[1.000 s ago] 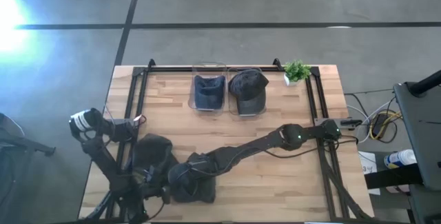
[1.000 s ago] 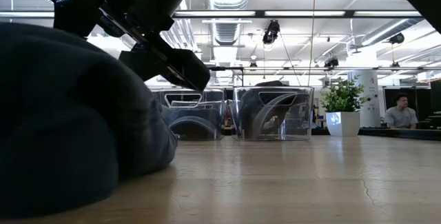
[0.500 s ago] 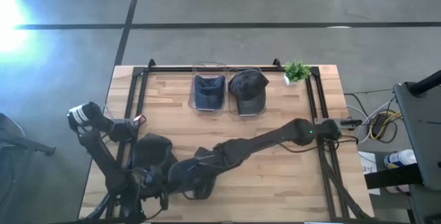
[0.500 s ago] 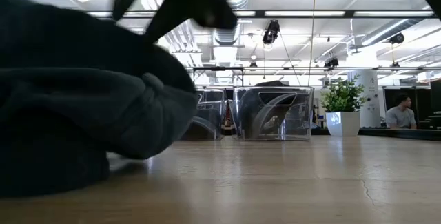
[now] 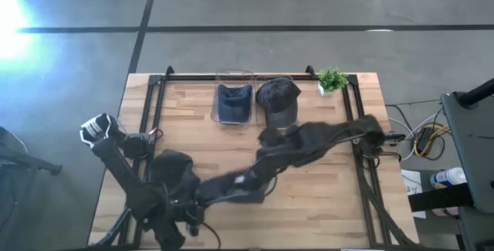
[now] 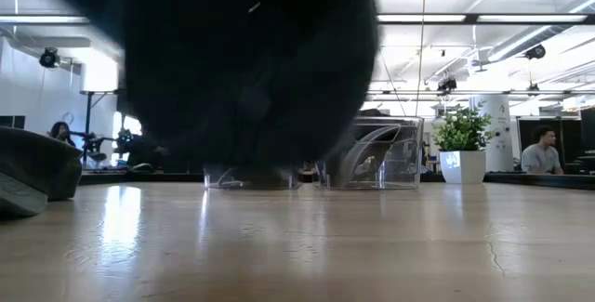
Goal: Pick & Place hat
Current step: Put the blue cap into the left transparent bin
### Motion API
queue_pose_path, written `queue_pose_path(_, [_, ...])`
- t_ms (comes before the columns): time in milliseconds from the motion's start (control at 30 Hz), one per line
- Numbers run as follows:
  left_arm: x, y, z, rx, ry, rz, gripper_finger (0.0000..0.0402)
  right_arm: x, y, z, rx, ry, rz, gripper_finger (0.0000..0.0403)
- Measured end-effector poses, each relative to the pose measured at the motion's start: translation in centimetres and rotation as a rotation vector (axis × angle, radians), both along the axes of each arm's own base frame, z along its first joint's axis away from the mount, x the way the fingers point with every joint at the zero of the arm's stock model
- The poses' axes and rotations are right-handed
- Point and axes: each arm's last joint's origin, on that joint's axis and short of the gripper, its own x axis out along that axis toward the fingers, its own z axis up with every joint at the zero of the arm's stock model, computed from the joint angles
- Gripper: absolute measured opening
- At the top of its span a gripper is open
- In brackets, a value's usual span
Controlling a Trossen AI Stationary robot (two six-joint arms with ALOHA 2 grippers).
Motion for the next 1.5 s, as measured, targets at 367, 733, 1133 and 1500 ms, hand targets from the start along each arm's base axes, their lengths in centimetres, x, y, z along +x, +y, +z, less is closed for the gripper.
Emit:
queue_pose_path(367, [1.9, 0.0, -0.7, 0.451, 0.087, -0.040, 0.0005, -2.2, 1.0, -1.7, 0.016, 0.082, -0.053, 0.0150])
queue_pose_path(733, [-0.4, -4.0, -12.3, 0.542, 0.488, -0.286, 0.0010, -1.4, 3.8, -12.7, 0.120, 0.270, -0.079, 0.0150])
queue_pose_path(1133, [-1.7, -5.8, -11.3, 0.387, 0.493, -0.308, 0.0012, 1.7, 3.4, -19.0, 0.340, -0.061, -0.092, 0.0144])
queue_pose_path(1500, [0.2, -4.9, -10.6, 0.544, 0.293, -0.189, 0.0013, 3.6, 2.6, -18.9, 0.456, -0.245, -0.031, 0.0129])
